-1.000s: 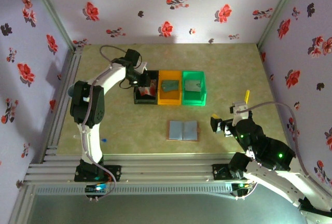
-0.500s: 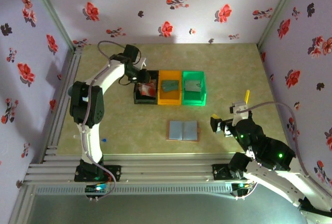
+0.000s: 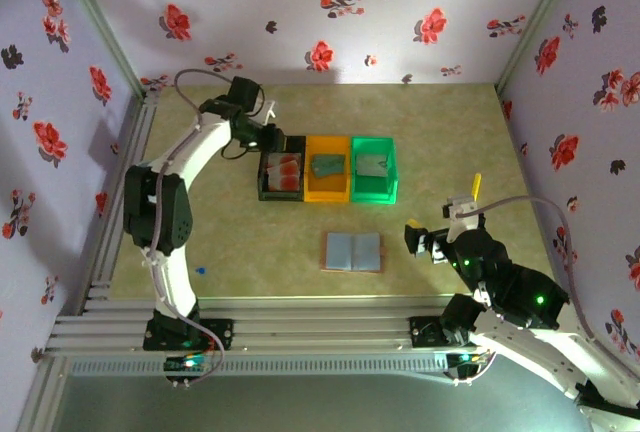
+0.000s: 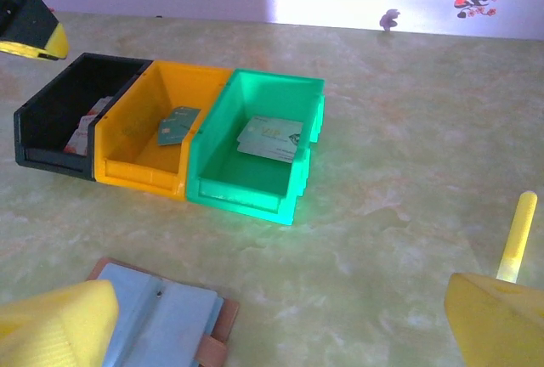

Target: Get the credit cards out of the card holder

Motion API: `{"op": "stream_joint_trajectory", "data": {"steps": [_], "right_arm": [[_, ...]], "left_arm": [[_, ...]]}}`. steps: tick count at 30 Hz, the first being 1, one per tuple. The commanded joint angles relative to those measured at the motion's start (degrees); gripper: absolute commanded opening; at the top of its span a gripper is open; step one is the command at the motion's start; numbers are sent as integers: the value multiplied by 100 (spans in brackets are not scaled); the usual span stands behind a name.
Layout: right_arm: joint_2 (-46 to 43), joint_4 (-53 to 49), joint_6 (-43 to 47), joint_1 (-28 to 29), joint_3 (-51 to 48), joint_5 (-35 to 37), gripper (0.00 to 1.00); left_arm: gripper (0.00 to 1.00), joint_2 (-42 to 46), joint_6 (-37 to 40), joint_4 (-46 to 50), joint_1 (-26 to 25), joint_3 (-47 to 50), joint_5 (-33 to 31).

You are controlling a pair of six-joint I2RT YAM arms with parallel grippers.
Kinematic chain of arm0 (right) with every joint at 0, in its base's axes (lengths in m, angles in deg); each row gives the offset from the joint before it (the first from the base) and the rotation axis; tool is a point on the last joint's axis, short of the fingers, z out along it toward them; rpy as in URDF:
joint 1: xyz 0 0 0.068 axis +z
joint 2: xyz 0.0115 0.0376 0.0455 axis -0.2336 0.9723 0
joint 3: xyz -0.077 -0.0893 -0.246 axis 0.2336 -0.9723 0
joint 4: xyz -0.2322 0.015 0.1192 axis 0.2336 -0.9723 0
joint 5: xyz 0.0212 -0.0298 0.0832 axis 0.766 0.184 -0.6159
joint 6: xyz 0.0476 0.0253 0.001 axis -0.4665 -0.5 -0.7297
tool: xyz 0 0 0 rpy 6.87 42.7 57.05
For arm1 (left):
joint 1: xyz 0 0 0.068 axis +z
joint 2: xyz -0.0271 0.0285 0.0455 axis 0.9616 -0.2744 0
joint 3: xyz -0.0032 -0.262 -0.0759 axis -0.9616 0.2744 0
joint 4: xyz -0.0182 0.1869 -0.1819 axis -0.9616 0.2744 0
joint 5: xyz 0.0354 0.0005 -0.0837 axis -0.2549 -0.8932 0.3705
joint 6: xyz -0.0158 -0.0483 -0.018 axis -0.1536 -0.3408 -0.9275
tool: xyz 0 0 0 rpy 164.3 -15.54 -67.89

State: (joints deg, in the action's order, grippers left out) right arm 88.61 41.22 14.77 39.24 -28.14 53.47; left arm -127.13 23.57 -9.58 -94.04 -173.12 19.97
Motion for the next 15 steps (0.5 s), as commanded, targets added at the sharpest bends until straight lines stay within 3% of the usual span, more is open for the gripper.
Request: {"op": "stream_joint_trajectory", "data": {"steps": [1, 9, 10, 11, 15], "right_arm": [[7, 90, 105, -42, -61, 2, 99], [14, 96, 72, -48, -69, 68, 99], [14, 94, 70, -54, -75, 77, 99], [12, 93, 64, -47, -79, 99, 99], [42, 91, 45, -54, -83, 147, 99]], "left_arm": [[32, 435, 86, 98, 45, -156, -118], [61, 1266, -56, -241, 44, 33, -369], [74, 1450, -76, -360, 44, 150, -408], [98, 1607, -95, -505, 45, 264, -443], [100, 2283, -100, -967, 43, 756, -635]]}}
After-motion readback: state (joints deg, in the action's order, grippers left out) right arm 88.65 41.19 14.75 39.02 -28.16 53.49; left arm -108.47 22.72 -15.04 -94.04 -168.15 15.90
